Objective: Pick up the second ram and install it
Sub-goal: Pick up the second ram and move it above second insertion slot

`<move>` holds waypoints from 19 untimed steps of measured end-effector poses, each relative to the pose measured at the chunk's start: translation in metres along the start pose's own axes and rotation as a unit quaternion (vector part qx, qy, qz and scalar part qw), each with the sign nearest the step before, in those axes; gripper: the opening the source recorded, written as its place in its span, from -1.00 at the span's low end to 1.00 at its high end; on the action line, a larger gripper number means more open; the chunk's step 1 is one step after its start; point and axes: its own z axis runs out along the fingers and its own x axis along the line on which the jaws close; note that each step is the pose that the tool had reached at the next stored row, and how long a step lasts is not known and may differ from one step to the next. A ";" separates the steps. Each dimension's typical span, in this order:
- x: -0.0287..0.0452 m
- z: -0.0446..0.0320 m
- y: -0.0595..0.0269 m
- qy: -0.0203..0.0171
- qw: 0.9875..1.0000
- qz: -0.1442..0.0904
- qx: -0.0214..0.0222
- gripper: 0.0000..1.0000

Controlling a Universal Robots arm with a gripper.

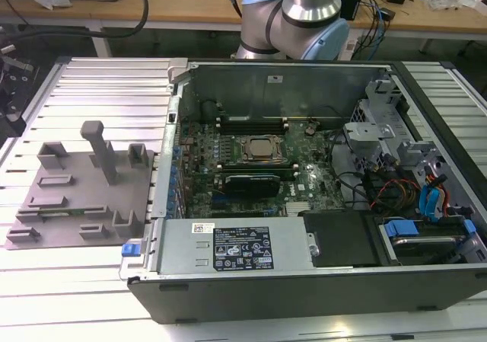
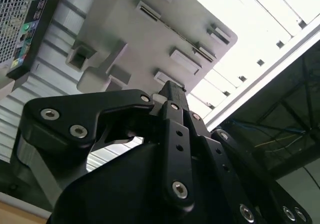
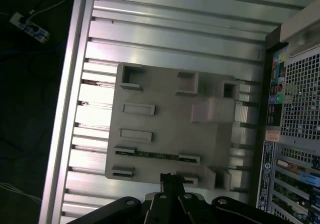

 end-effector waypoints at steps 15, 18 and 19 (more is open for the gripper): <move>0.0000 0.0000 0.0000 0.005 0.994 -0.105 -0.003 -0.84; 0.0000 0.0000 0.0000 0.007 0.990 -0.139 -0.003 -0.84; 0.0000 0.0001 0.0000 0.007 0.989 -0.149 -0.004 -0.84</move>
